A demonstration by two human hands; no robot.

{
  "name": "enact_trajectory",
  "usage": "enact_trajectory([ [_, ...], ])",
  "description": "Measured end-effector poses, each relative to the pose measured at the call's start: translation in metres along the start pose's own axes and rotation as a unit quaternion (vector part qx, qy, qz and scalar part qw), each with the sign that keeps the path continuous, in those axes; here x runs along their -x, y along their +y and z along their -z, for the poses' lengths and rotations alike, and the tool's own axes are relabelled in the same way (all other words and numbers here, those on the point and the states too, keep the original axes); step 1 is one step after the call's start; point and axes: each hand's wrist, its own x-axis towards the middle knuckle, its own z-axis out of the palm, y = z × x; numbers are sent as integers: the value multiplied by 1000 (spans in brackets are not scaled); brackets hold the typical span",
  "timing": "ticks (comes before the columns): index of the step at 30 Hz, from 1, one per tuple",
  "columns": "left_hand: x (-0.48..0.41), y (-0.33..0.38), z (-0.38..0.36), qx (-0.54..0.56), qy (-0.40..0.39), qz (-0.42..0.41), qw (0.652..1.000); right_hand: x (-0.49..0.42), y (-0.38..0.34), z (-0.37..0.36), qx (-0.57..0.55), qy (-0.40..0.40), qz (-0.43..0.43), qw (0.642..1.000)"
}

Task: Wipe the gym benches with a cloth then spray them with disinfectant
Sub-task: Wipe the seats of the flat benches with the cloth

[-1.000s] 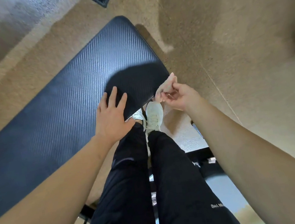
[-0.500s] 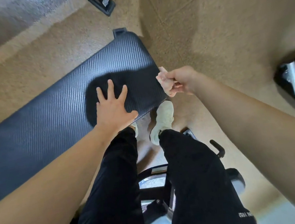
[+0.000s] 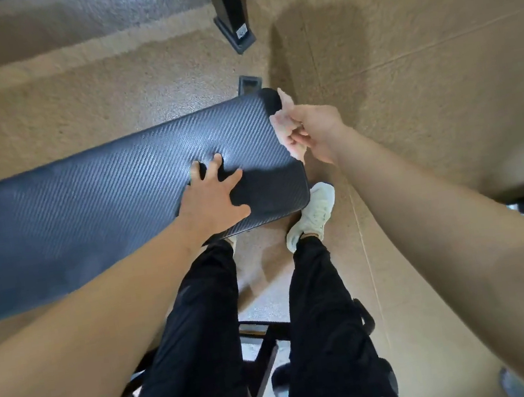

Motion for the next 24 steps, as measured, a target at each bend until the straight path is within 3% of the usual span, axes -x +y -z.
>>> enact_trajectory([
  [4,3,2,7,41,-15,25,999,10,-12,4,-49,-100,46,993],
  [10,30,12,25,149,-65,49,985,52,-26,21,-41,-144,74,986],
  [13,58,26,36,229,-26,51,972,95,-30,34,-34,-145,71,986],
  [19,111,87,93,429,123,-26,894,189,-40,61,-24,-118,86,989],
  [24,138,150,140,490,118,-73,861,243,-53,88,-43,-155,122,979],
])
